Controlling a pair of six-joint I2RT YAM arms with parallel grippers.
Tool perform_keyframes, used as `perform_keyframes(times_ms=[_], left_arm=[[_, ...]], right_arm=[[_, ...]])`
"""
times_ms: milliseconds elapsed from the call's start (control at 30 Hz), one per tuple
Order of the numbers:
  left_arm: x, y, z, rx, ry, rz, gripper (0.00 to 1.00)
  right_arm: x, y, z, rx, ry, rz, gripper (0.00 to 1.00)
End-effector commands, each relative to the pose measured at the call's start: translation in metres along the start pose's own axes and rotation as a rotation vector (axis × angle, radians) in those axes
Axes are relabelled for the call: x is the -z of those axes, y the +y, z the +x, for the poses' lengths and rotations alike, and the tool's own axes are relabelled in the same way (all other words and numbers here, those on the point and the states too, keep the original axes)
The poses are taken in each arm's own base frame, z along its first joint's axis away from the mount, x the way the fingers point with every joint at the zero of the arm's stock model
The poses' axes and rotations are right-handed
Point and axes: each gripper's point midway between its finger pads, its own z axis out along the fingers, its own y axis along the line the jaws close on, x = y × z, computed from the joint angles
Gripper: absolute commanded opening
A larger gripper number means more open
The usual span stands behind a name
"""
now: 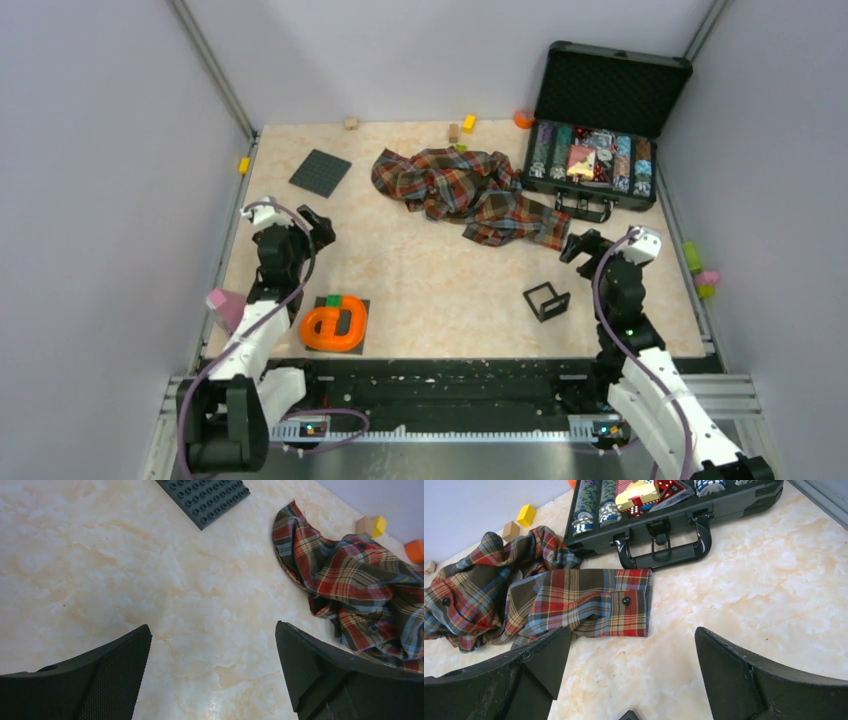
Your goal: Remove the brooch from the garment
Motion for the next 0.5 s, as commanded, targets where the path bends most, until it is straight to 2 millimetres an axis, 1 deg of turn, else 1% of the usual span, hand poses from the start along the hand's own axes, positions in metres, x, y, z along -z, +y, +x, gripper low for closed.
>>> perform_keyframes(times_ms=[0, 67, 133, 200, 300, 400, 467], left_arm=[[0.02, -0.006, -0.02, 0.069, -0.145, 0.06, 0.99], [0.033, 0.003, -0.028, 0.092, -0.225, 0.035, 0.99], [0.043, 0.012, -0.028, 0.105, -0.279, 0.016, 0.99], [0.049, 0.013, -0.034, 0.104, -0.321, 0.019, 0.98], [0.051, 0.011, -0.034, 0.086, -0.314, 0.028, 0.98], [0.05, 0.006, -0.034, 0.059, -0.303, 0.055, 0.99], [0.051, 0.003, -0.034, 0.044, -0.304, 0.072, 0.99]], right_arm=[[0.0, 0.012, -0.011, -0.021, -0.008, -0.037, 0.99], [-0.001, 0.014, -0.015, -0.026, -0.012, -0.035, 0.99], [-0.004, 0.019, -0.016, -0.026, 0.0, -0.047, 0.99], [-0.009, 0.036, -0.013, -0.017, 0.042, -0.115, 0.99], [-0.023, 0.067, -0.006, 0.03, 0.178, -0.194, 0.99], [-0.043, 0.088, 0.001, 0.083, 0.275, -0.194, 0.99], [-0.056, 0.106, 0.007, 0.119, 0.319, -0.212, 0.97]])
